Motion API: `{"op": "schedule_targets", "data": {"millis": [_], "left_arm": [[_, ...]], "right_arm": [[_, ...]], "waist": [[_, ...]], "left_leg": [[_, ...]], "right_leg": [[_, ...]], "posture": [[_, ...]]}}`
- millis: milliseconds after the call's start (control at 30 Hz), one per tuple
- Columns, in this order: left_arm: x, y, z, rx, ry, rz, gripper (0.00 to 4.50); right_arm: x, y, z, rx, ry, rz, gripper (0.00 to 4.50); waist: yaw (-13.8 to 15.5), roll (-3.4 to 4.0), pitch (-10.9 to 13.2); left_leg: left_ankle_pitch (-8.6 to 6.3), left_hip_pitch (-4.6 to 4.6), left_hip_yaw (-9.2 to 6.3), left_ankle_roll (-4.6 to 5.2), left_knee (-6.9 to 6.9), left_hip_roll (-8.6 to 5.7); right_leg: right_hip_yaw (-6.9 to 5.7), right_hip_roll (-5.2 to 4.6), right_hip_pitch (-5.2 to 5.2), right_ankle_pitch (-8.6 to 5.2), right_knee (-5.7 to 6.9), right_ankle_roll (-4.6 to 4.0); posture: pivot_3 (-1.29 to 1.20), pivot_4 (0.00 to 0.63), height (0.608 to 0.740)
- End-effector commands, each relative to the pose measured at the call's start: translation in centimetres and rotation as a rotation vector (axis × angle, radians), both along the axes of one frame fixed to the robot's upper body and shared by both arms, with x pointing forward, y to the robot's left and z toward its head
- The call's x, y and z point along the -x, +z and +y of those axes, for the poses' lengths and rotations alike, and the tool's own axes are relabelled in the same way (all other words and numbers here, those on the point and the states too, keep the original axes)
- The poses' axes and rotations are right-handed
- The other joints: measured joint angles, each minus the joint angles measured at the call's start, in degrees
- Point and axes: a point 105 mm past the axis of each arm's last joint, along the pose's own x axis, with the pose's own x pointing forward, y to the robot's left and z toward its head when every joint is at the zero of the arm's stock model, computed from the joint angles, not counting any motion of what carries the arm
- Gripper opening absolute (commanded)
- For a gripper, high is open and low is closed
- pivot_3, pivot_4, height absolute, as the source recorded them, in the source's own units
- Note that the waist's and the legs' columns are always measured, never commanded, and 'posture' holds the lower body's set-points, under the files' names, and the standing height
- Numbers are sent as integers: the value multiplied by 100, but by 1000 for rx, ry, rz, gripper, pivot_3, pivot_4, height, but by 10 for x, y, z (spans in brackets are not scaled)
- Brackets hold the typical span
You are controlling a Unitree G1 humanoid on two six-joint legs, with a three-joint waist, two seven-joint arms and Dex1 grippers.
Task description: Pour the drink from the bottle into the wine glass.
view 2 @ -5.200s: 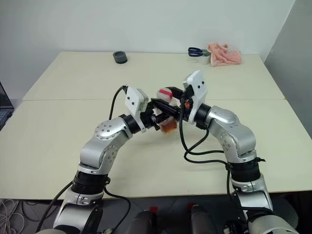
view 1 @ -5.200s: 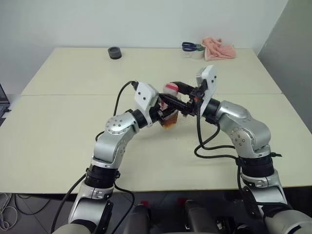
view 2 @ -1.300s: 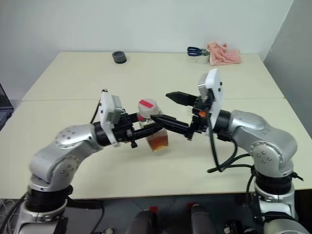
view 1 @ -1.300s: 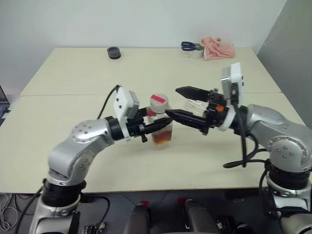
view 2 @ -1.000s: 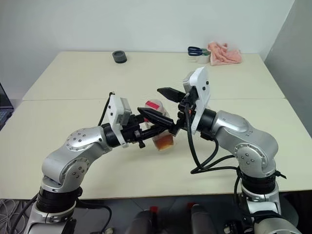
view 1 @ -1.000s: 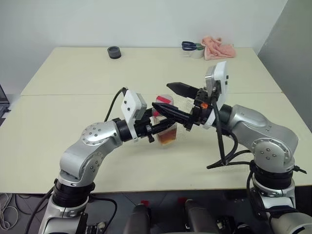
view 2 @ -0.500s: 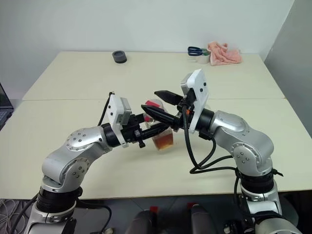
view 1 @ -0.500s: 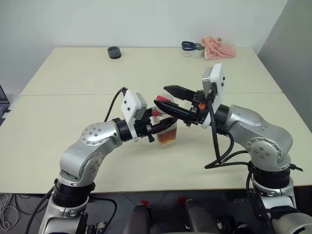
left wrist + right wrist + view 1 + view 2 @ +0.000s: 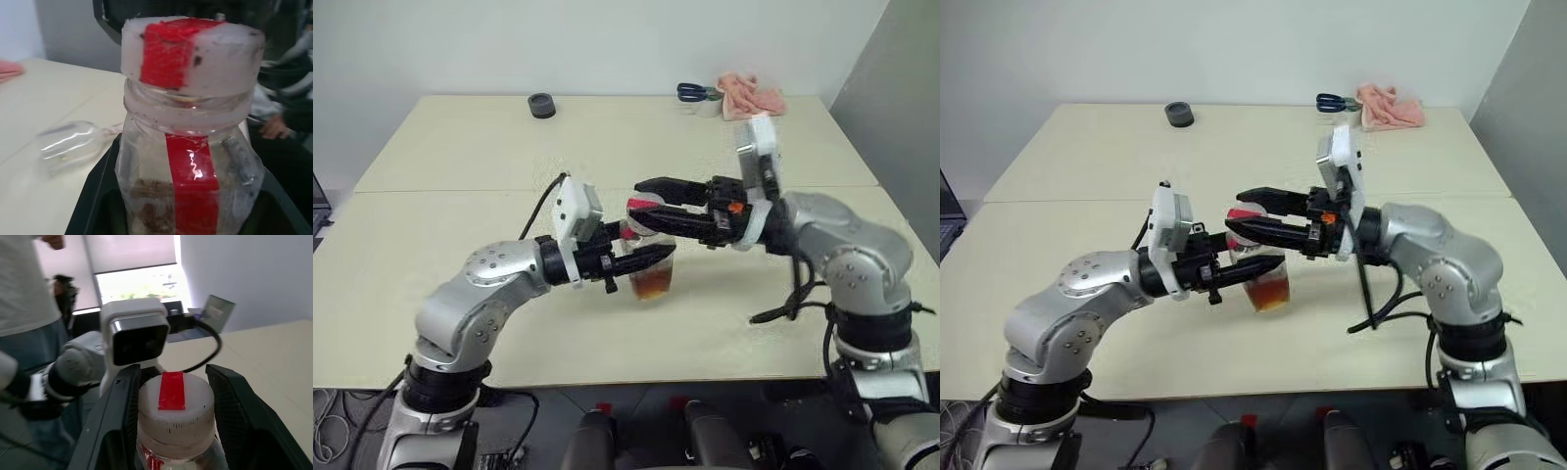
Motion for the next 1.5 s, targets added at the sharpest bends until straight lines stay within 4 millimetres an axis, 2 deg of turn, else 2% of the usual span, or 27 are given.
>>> {"op": "schedule_targets", "data": {"millis": [33, 167, 300, 567, 900, 1100, 1167, 1233, 1300, 1500], "left_arm": [[23, 19, 0, 21, -119, -34, 1922], [32, 22, 0, -5, -180, -27, 1922], [25, 25, 3, -24, -175, -44, 1922], [14, 23, 7, -22, -131, -52, 1922], [-1, 23, 8, 10, -46, -76, 1922], [-13, 24, 5, 51, 43, -109, 1922], [-14, 22, 5, 43, 62, -121, 1922], [-16, 21, 5, 37, 83, -133, 1922], [-16, 20, 5, 45, 101, -129, 1922], [-17, 20, 5, 78, 139, -118, 1922]], "right_arm": [[6, 8, -3, 22, 107, -24, 1784], [7, 13, -6, 39, 159, -15, 1784], [5, 14, -5, 44, 160, -23, 1784], [7, 14, -12, 40, 103, -17, 4484], [6, 21, -11, -16, 17, 8, 4484], [9, 16, -4, -47, -20, 31, 4484], [7, 12, -2, -43, -66, 14, 4484], [-6, 8, -1, -50, -202, -44, 4484], [-11, 8, -1, -75, -277, -60, 4484], [-11, 9, -1, -115, -381, -92, 4484]], "waist": [[0, 0, 0], [6, 0, 0], [10, 0, 0], [13, 0, 0], [12, 0, 0], [14, 0, 0], [16, 0, 0], [11, 0, 0], [12, 0, 0], [15, 0, 0]], "left_leg": [[0, 0, 0, 0, 0, 0], [0, -1, -1, 0, 3, 0], [0, -1, -2, 0, 4, 0], [0, -3, -1, -1, 2, -1], [0, -2, -1, -1, 4, 0], [0, -6, -1, -1, 4, -1], [0, -6, -2, -1, 4, -2], [0, -6, -1, -1, 3, -2], [1, -4, -1, -1, 3, -1], [1, -6, -2, -2, 4, -2]], "right_leg": [[0, -1, 0, 0, 0, 0], [-1, -1, 0, 0, 1, 0], [-2, -1, 1, 0, 1, 0], [0, -2, -1, 0, -1, 0], [0, -2, -1, 0, 1, 0], [1, -3, -2, 0, 0, 0], [0, -4, -2, 0, 0, 0], [1, -5, -2, 0, 0, 0], [1, -3, -2, 0, 2, 0], [1, -5, -2, 0, 1, 0]], "posture": [[0, 150, 740], [0, 150, 740], [0, 150, 740], [0, 150, 740], [0, 150, 740], [0, 150, 740], [0, 150, 740], [0, 150, 740], [0, 150, 740], [0, 150, 740]]}}
